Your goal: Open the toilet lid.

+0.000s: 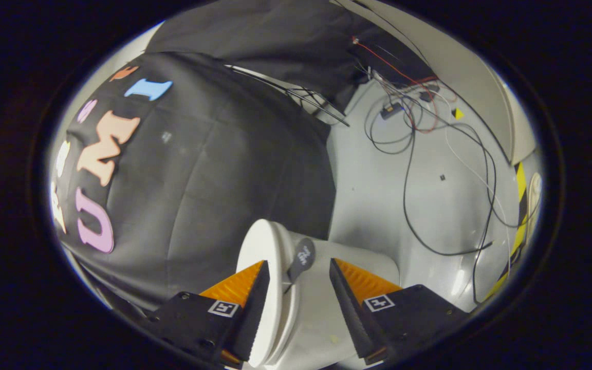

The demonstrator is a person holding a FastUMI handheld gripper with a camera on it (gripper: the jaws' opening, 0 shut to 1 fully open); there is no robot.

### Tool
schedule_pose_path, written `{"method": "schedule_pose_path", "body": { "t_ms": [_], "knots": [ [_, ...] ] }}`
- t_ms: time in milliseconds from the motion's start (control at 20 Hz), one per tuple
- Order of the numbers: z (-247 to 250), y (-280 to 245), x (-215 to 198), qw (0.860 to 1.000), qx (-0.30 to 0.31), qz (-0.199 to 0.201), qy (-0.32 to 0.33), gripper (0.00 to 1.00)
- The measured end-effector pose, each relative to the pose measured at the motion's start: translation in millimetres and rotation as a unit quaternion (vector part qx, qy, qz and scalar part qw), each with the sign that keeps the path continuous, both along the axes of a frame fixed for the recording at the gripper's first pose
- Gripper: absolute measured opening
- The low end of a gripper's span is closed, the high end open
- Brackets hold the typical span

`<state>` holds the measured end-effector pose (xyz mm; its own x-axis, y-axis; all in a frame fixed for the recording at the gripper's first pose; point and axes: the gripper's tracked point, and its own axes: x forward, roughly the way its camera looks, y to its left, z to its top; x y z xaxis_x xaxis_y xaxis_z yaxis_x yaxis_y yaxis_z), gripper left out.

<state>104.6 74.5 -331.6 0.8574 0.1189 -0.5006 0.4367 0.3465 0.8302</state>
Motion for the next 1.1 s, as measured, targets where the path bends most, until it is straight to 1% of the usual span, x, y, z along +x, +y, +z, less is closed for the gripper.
{"method": "schedule_pose_path", "body": {
  "t_ms": [100,150,200,250,300,400,500,650,750,850,1100],
  "knots": [
    [-11.1,1.8,14.2,1.0,0.027,0.004,0.001,0.74],
    [-14.1,4.0,19.4,0.999,0.04,0.008,0.001,0.69],
    [-15.5,6.3,25.0,0.998,0.056,0.015,-0.002,0.68],
    [-13.6,7.7,31.6,0.997,0.069,0.021,-0.01,0.63],
    [-10.6,9.4,38.0,0.997,0.075,0.028,-0.015,0.61],
    [-2.6,16.6,46.7,0.996,0.076,0.047,-0.027,0.49],
    [-5.2,20.8,47.8,0.995,0.061,0.075,-0.013,0.25],
    [4.9,18.3,42.7,0.994,0.059,0.091,-0.025,0.12],
    [19.9,20.6,41.4,0.992,0.064,0.097,-0.055,0.1],
    [36.0,26.6,44.2,0.99,0.054,0.101,-0.077,0.1],
    [78.6,38.4,43.8,0.987,-0.014,0.124,-0.105,0.1]
  ]
}}
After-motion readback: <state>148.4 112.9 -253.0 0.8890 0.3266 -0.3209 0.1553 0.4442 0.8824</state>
